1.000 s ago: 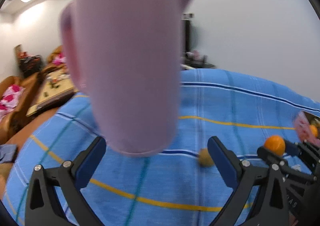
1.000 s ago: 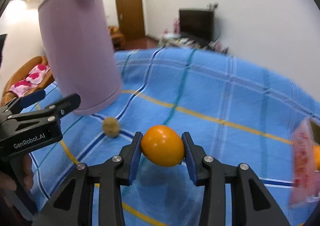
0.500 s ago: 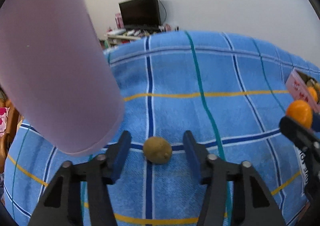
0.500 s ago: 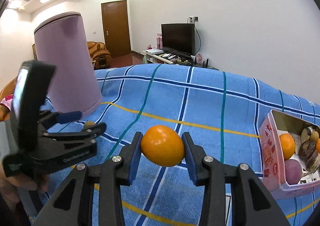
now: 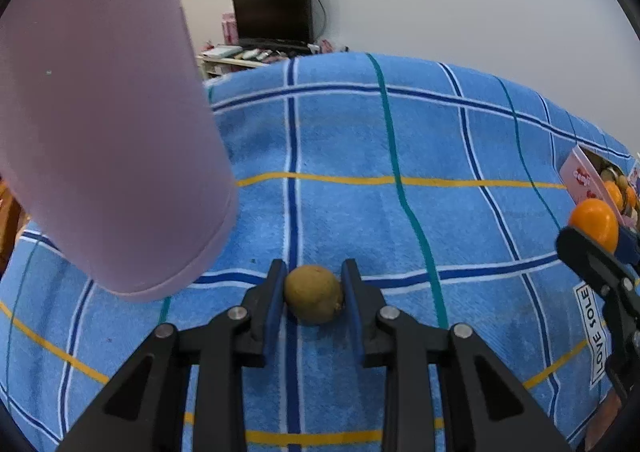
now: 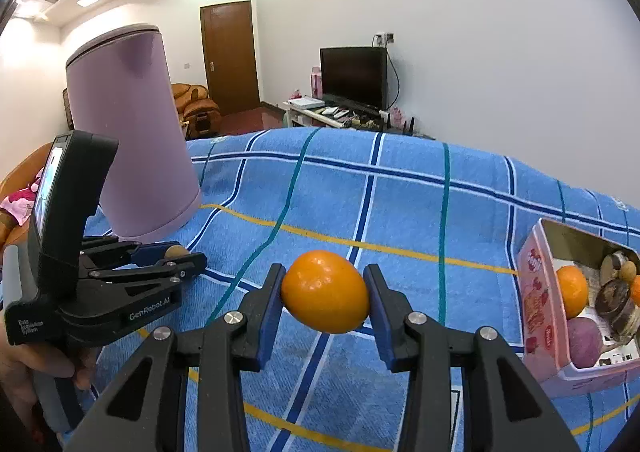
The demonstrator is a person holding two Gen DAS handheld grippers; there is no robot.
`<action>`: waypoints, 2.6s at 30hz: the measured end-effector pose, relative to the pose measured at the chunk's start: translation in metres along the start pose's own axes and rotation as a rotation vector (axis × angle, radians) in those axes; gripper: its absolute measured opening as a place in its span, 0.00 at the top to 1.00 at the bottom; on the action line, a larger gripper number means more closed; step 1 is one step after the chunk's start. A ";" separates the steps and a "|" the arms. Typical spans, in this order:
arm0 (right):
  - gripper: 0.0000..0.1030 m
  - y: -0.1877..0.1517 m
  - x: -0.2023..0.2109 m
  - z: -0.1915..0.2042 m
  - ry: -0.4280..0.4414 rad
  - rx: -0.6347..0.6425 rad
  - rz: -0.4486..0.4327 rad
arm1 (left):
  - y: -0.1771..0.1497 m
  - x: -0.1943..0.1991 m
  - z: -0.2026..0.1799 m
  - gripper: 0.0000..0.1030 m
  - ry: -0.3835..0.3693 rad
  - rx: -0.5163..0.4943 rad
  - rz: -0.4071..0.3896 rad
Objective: Organize fruits
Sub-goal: 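Carry the orange with the right gripper to the pink tin while the left gripper carries the small fruit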
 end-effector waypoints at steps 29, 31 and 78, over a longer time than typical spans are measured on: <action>0.59 0.001 0.055 -0.002 -0.181 0.066 -0.195 | -0.007 0.081 -0.018 0.71 0.121 0.010 -0.399; 0.59 0.000 0.056 -0.004 -0.179 0.064 -0.193 | -0.009 0.082 -0.021 0.71 0.119 0.008 -0.399; 0.59 -0.045 0.096 -0.085 -0.216 0.031 -0.144 | -0.041 0.092 -0.131 0.71 -0.040 -0.022 -0.323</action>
Point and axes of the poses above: each gripper's, at about its wrist camera, not at the fingertips, and x roughly against the way its jaws point, z to its left, y to its top, the point moved 6 cm from there along -x, roughly the way its jaws point, and after that the axes turned 12 degrees about x, right-handed, at the moved point
